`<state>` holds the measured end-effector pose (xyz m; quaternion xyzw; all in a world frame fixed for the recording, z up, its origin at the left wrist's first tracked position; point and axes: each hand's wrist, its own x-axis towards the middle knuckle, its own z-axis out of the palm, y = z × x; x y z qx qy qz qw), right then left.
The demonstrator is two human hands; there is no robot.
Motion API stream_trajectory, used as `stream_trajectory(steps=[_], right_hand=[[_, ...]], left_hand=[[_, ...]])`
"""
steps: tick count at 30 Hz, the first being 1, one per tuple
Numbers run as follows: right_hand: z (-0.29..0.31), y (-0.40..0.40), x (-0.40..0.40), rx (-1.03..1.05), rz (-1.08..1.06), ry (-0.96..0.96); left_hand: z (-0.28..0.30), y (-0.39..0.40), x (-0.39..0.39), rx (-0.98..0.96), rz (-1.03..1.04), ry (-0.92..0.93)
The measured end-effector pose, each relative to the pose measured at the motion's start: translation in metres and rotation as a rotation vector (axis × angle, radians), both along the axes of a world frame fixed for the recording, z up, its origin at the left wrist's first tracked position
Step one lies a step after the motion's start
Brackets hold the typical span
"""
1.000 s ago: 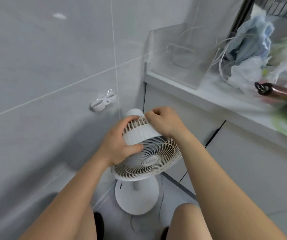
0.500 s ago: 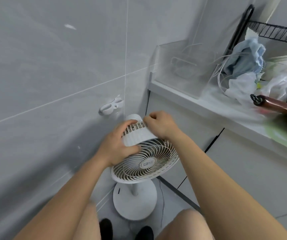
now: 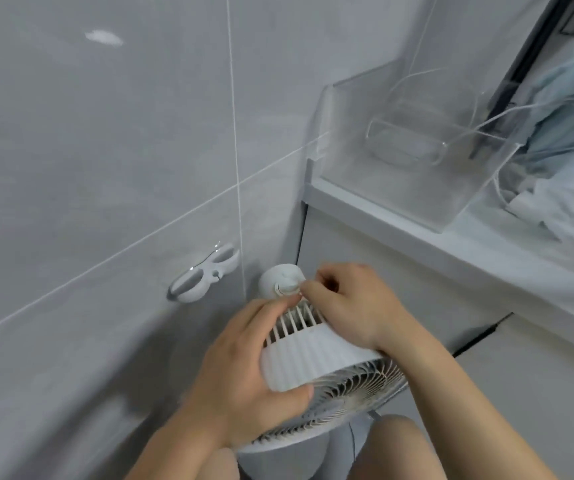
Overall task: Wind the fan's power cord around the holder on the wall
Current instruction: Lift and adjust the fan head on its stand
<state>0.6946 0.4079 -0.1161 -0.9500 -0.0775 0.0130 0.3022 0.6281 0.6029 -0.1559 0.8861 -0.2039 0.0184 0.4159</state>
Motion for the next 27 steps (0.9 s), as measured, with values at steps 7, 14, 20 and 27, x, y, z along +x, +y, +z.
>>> stream_trajectory(steps=[7, 14, 20, 27], right_hand=[[0.004, 0.004, -0.007, -0.012, -0.029, -0.02], [0.002, 0.014, -0.026, -0.034, 0.001, -0.029], [0.0, -0.01, -0.041, -0.01, 0.038, -0.003], [0.0, -0.061, -0.052, -0.043, 0.018, 0.007]], left_hand=[[-0.002, 0.002, -0.009, -0.07, 0.018, 0.063], [-0.003, 0.009, -0.032, -0.063, 0.046, 0.122], [0.003, 0.009, -0.048, -0.097, -0.041, 0.304], [-0.024, -0.006, -0.071, -0.149, 0.015, 0.531]])
